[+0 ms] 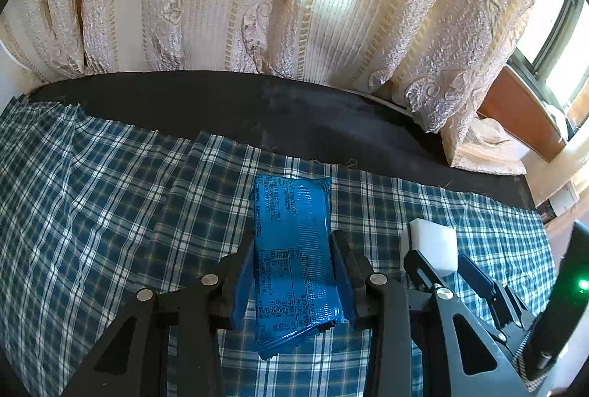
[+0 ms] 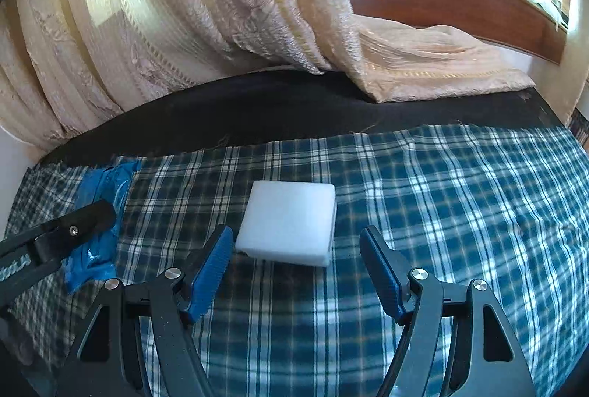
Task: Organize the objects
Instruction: 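Grasp the blue packet with the left gripper while the right grasps the white sponge, then carry the blue packet and white sponge over the clear bowl with both grippers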
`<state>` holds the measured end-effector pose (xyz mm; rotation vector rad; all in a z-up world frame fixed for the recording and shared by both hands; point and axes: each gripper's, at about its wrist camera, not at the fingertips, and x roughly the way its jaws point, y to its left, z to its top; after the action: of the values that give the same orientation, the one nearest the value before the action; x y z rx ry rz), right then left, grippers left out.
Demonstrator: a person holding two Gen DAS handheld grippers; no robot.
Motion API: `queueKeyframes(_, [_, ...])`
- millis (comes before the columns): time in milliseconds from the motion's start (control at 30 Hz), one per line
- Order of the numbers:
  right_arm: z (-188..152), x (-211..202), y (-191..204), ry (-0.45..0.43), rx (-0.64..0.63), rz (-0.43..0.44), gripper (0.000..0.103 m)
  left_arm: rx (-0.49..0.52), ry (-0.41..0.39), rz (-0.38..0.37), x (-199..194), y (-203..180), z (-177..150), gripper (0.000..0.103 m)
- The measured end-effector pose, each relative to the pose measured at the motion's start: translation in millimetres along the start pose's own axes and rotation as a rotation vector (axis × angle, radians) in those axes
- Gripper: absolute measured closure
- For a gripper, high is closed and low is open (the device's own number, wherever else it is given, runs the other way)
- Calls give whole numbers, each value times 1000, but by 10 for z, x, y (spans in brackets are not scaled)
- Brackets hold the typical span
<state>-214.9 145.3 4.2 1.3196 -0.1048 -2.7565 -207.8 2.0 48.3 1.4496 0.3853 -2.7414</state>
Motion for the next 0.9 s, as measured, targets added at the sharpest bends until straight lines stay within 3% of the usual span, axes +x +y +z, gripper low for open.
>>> queueKeyframes(133, [-11, 97, 24, 6, -26, -23, 31, -10, 0, 4, 2, 27, 2, 61])
queueKeyframes(200, [-28, 113, 26, 11, -33, -20, 46, -9, 0, 4, 2, 34, 0, 61])
queueKeyframes(267, [-50, 100, 35, 14, -41, -9, 52, -7, 0, 2, 3, 35, 1, 61])
queueKeyframes(500, [-168, -201, 7, -32, -53, -21, 52, 8, -10, -15, -78, -34, -9, 61])
queueKeyframes(900, [-425, -909, -345, -70, 36, -67, 52, 67, -37, -82, -367, -352, -62, 61])
